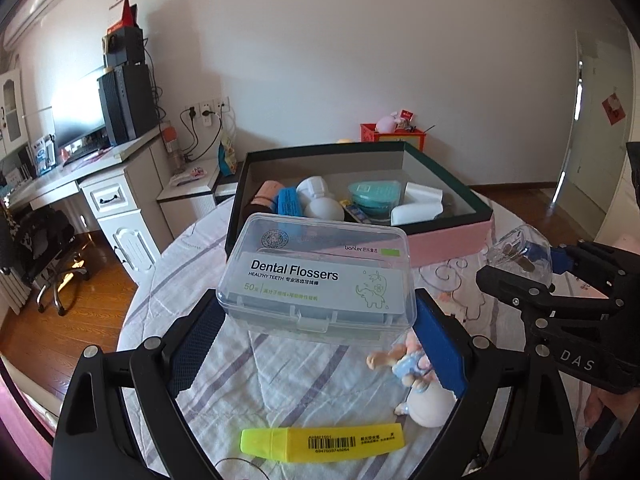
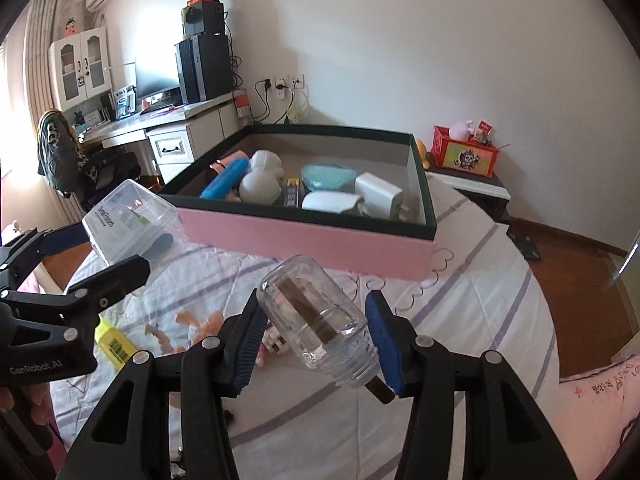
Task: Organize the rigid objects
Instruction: 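Carry the Dental Flossers box and glass cup over the pink box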
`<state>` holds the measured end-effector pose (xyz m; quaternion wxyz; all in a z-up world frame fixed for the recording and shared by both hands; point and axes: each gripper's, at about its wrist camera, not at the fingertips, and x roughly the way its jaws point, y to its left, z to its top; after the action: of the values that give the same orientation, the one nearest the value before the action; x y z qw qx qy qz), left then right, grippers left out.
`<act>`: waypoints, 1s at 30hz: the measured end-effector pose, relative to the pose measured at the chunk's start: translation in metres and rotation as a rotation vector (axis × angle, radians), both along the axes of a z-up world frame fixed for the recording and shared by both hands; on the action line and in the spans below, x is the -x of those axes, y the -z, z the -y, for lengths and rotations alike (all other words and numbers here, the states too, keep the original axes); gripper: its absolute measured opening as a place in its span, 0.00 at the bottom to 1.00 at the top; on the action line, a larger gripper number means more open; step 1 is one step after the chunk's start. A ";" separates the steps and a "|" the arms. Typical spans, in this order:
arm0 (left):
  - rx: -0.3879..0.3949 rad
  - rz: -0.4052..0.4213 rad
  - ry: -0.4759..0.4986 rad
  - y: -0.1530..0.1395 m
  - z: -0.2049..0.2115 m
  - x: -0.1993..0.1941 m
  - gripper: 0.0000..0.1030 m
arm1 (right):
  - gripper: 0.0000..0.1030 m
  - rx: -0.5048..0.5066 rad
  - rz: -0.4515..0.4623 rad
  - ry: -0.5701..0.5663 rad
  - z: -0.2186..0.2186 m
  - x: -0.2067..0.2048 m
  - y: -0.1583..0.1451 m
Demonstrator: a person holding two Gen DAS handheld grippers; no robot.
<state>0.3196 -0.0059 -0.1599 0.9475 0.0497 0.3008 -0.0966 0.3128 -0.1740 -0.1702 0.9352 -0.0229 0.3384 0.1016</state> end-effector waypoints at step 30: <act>-0.086 -0.100 0.027 0.020 0.037 -0.169 0.91 | 0.51 0.039 -0.054 -0.001 0.009 -0.171 0.007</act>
<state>0.4882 -0.0425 -0.1796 0.9269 0.0894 0.3509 -0.0990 0.4834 -0.1828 -0.1777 0.9251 -0.0385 0.3654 0.0958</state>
